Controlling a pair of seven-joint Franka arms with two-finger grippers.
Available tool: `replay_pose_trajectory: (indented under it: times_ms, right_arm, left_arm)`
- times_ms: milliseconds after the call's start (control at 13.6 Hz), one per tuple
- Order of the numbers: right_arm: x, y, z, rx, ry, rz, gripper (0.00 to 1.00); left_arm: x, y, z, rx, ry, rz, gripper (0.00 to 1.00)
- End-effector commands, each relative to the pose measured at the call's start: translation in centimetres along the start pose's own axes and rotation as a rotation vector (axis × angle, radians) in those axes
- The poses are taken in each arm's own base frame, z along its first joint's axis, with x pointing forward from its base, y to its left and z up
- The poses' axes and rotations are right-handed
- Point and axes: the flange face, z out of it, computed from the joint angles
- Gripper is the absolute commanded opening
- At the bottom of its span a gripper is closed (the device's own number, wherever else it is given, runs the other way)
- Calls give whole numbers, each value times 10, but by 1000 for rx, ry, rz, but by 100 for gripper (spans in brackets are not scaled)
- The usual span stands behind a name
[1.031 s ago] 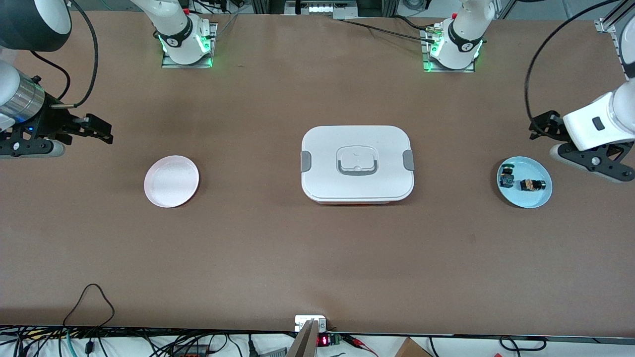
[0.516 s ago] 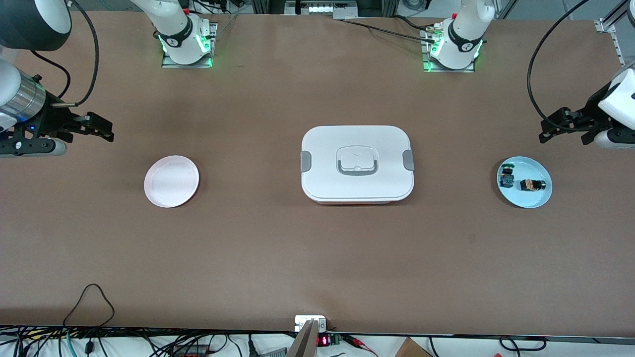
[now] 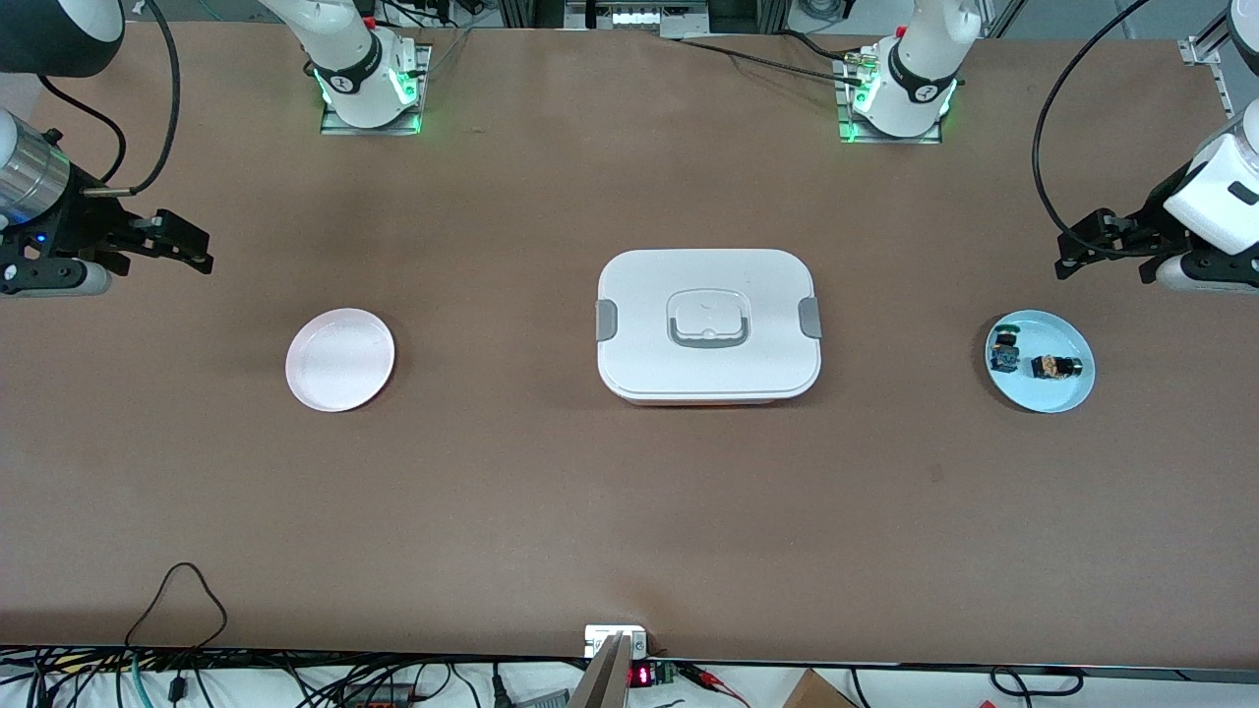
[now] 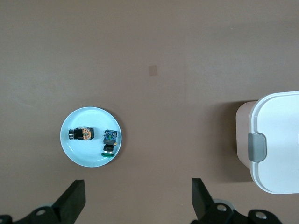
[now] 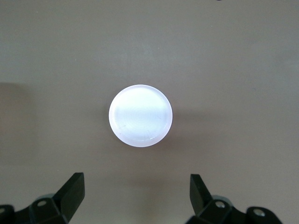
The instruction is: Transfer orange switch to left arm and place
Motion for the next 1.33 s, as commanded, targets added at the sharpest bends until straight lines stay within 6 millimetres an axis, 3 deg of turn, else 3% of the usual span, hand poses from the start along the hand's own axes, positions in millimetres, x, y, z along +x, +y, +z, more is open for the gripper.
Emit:
replay_pose_trajectory:
  times_ms: [0,1252]
  right_arm:
    - [-2,3,-6,-4,-2,-9,100]
    - [-6,3,-5,-4,-30,-5,100]
  left_arm:
    - [1,-5,-6,20,-7,57,100]
    - [0,-8,-4,18,-22,63,100]
